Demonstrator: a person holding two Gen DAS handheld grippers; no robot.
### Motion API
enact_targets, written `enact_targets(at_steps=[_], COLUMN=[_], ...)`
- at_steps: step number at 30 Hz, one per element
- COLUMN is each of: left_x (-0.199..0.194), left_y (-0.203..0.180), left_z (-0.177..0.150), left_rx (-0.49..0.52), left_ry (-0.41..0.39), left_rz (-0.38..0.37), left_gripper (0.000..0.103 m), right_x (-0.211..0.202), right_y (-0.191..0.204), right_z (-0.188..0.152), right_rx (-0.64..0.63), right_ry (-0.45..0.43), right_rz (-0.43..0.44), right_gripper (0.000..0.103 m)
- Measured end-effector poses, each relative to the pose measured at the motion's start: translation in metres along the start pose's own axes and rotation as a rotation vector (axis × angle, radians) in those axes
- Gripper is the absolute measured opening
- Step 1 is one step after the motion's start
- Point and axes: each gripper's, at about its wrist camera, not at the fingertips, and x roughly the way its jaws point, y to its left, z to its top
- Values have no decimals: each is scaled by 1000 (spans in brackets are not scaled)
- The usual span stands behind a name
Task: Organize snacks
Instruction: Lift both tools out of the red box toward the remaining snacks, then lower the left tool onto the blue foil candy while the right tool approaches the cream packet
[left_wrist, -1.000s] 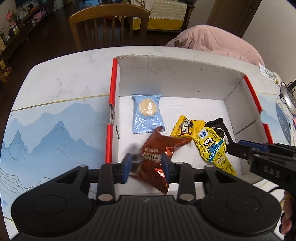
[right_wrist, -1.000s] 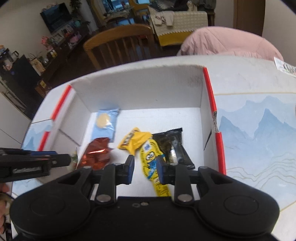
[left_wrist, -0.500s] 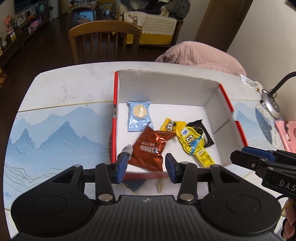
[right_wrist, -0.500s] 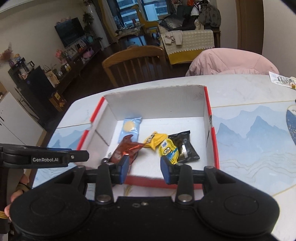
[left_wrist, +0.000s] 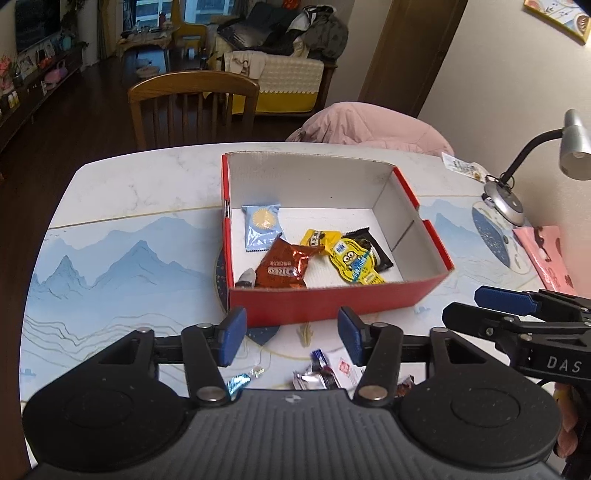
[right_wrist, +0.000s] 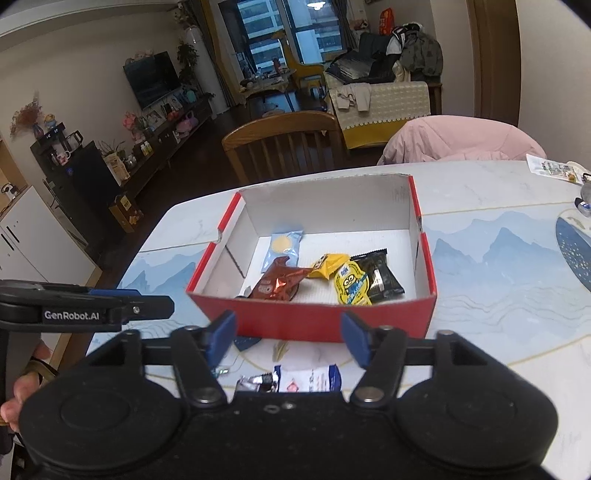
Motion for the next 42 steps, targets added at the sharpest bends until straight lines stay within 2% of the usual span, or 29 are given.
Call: enact_targets(at_steps=[4,8,13,16,19,24,25,28,30,32,42], left_x=[-7,-6,-1,4,14,30,33,45,52,60,103], left_y=[1,2,10,15,21,36,38,31,28,31,40], left_z=[-16,-31,-48,-58,-67,-70,-70,-76,-80,-82,-72], left_rx=[8,1,-40,-71,-99,-111,-91,72,141,158,188], left_ry=[-8,15,34,52,83,89,82,75,83,97,182], left_rz=[2,-7,-23,-33,-19,34,35,52,60,44,70], left_gripper=[64,65,76,78,78,78,78,78,78,78,77], right_x=[-8,-8,-6,-1,5,14,15,20,23,25,46], right_y=[2,3,2,1,-3,-6,-6,-4,-3,-2,-10], right_z=[-18,-34,-54,-68,-78,-93,-97,-109,-117,-123,-132], right_rx=[4,5,5,-5,-2,4,-3,-25,-26,-27,32], right_ry=[-5,12,18,27,69,112,120,151,178,193,239], right_rz=[-5,-22,-67,-81,-89,-72,-70,-61,-52,-49,-56], right_gripper=[82,88,99,100,100,98,98,96,95,93,78])
